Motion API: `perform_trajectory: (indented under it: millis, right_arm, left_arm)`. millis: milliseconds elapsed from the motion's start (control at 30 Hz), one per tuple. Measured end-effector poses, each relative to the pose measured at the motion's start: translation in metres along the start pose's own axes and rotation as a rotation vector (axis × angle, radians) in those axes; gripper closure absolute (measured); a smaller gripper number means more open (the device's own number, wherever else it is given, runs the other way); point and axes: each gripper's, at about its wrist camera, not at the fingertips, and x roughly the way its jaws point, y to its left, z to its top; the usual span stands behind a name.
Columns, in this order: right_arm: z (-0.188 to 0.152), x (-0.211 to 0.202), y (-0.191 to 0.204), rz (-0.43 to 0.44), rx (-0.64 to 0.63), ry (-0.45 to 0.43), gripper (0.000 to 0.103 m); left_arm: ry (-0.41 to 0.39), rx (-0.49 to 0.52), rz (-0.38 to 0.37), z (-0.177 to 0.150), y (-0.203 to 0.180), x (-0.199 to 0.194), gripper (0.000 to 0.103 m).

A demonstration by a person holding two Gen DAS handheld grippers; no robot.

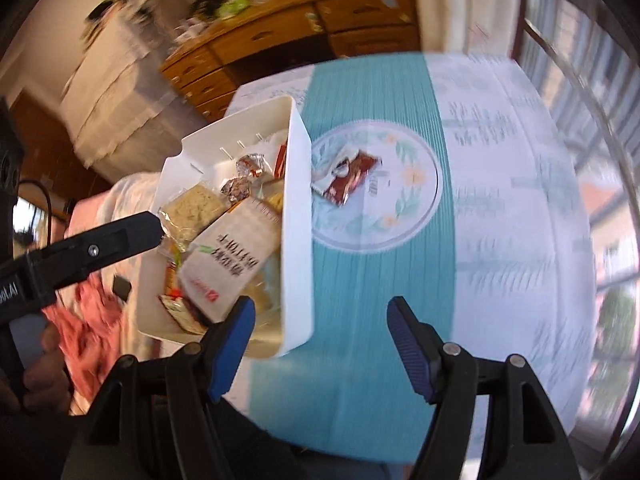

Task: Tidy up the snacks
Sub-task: 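Move the open right tool from the tray to the brown wrapped candy, then grasp the brown wrapped candy with the right tool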

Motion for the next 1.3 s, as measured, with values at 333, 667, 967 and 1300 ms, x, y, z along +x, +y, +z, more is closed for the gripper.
perform_trajectory:
  millis: [333, 667, 967, 1300]
  right_arm:
    - [0.044, 0.033, -0.024, 0.024, -0.316, -0.055, 0.034]
    - [0.068, 0.099, -0.020, 0.047, -0.498, -0.156, 0.034]
    - [0.062, 0.158, -0.011, 0.020, -0.623, -0.170, 0.034]
    - [0.068, 0.180, -0.008, 0.030, -0.669, -0.170, 0.034]
  left_arm:
    - [-0.004, -0.189, 0.127, 0.003, -0.011, 0.027, 0.017]
    - [0.020, -0.310, 0.281, 0.006, 0.014, 0.040, 0.017]
    - [0.058, -0.372, 0.342, -0.007, 0.034, 0.042, 0.017]
    - [0.076, -0.401, 0.378, -0.029, 0.049, 0.031, 0.017]
